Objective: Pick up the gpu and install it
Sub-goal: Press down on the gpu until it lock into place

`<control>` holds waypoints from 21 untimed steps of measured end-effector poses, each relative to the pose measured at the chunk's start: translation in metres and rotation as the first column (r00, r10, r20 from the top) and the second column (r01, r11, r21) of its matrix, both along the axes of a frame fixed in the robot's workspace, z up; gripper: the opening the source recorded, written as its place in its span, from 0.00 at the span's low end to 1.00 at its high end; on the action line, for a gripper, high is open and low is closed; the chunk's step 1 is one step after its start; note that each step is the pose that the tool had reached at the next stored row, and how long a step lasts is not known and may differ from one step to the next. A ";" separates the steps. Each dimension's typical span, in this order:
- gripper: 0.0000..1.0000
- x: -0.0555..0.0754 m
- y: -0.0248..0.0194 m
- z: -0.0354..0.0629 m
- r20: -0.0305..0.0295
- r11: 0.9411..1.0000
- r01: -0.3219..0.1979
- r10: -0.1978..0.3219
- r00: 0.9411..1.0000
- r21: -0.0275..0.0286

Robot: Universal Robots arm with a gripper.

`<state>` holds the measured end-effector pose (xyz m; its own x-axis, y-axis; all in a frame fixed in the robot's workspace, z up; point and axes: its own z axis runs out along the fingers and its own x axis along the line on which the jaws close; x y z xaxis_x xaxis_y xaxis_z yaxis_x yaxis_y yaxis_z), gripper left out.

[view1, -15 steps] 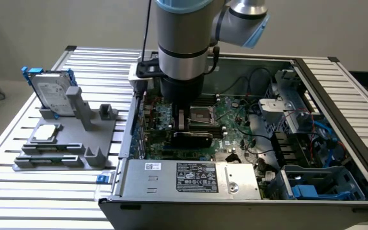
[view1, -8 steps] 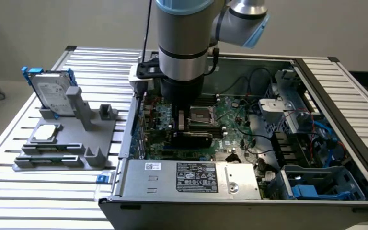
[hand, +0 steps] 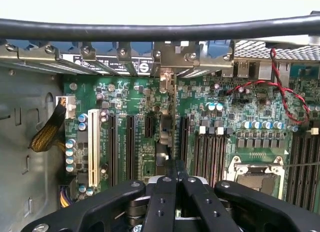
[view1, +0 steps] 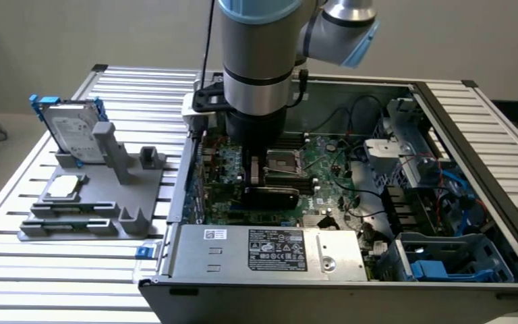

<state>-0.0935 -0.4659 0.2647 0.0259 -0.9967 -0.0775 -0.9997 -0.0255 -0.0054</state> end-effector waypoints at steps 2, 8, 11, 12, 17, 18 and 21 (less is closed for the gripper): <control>0.11 0.000 0.0001 0.0007 -0.002 1.000 0.000 0.000 1.000 0.001; 0.11 -0.001 0.0000 0.0131 -0.011 1.000 0.000 0.000 1.000 0.001; 0.11 -0.004 0.0001 0.0144 -0.030 1.000 0.000 0.000 1.000 0.002; 0.11 -0.005 0.0001 0.0147 -0.039 1.000 0.000 0.000 0.999 0.002; 0.11 -0.011 0.0001 0.0157 -0.090 1.000 0.000 0.000 0.996 0.002; 0.11 -0.012 0.0001 0.0160 -0.099 1.000 0.000 0.000 0.995 0.002; 0.11 -0.015 0.0001 0.0166 -0.125 1.000 0.000 0.000 0.992 0.002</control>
